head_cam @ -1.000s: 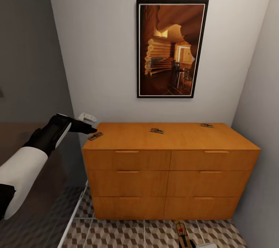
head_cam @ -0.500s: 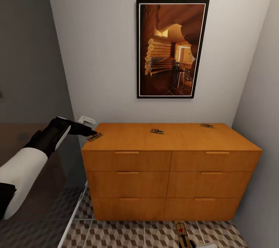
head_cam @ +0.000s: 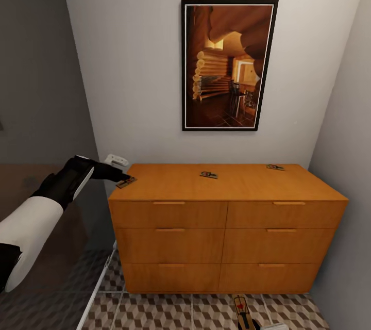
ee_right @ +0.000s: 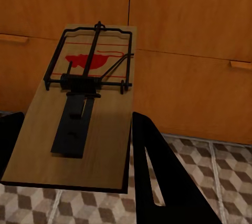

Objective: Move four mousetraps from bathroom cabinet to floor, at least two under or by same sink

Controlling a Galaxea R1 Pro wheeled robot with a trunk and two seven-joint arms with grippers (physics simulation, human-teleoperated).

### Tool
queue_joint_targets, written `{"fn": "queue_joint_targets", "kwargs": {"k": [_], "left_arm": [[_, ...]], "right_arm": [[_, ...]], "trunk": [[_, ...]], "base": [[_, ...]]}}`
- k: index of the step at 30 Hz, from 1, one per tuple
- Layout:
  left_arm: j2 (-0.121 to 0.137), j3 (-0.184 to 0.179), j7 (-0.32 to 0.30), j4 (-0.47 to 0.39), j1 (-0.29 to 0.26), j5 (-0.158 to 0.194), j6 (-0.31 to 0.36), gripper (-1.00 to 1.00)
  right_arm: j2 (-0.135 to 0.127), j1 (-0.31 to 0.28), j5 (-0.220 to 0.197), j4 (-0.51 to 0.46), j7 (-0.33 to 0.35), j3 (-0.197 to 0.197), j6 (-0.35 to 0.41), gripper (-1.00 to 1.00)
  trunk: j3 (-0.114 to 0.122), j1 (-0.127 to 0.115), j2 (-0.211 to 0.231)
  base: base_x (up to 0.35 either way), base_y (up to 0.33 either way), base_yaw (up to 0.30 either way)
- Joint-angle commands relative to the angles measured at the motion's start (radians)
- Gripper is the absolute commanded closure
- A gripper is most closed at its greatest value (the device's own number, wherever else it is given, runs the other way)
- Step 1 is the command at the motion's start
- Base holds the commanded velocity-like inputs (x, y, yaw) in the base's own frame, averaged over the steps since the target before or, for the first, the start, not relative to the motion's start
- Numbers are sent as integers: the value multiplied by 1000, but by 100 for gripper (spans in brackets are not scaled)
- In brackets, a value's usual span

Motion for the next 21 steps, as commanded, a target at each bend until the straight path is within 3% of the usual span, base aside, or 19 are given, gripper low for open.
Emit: {"fn": "queue_joint_targets", "kwargs": {"k": [1,4,6,8,10,15,21], "left_arm": [[1,-3,-6,-1,-1,-4,-7,-100],[2,-2,-47,-1,-1,-5,-45,-100],[10,0,-128,-3,-1,-7,-67,-100],[36,2,-245,-7,-1,-9,-79,-100],[56,3,-307,-10,-1,-9,-83,-100],[78,1,-349,-9,-1,-10,-127,-100],[82,0,-353,-4,-1,-11,-147,-100]], "right_arm": [[0,0,0,1,5,-1,-3,100],[0,-1,0,1,5,-1,-3,100],[0,-1,0,1,5,-1,-3,100],[0,-1,0,1,5,-1,-3,100],[0,-1,0,1,5,-1,-3,100],[0,-1,0,1,5,-1,-3,100],[0,-1,0,1,5,-1,-3,100]], "trunk": [[-1,0,-1],[-1,0,-1],[-1,0,-1],[-1,0,-1],[-1,0,-1],[-1,0,-1],[-1,0,-1]], "base": [[0,0,0],[0,0,0],[0,0,0],[0,0,0],[0,0,0],[0,0,0],[0,0,0]]}}
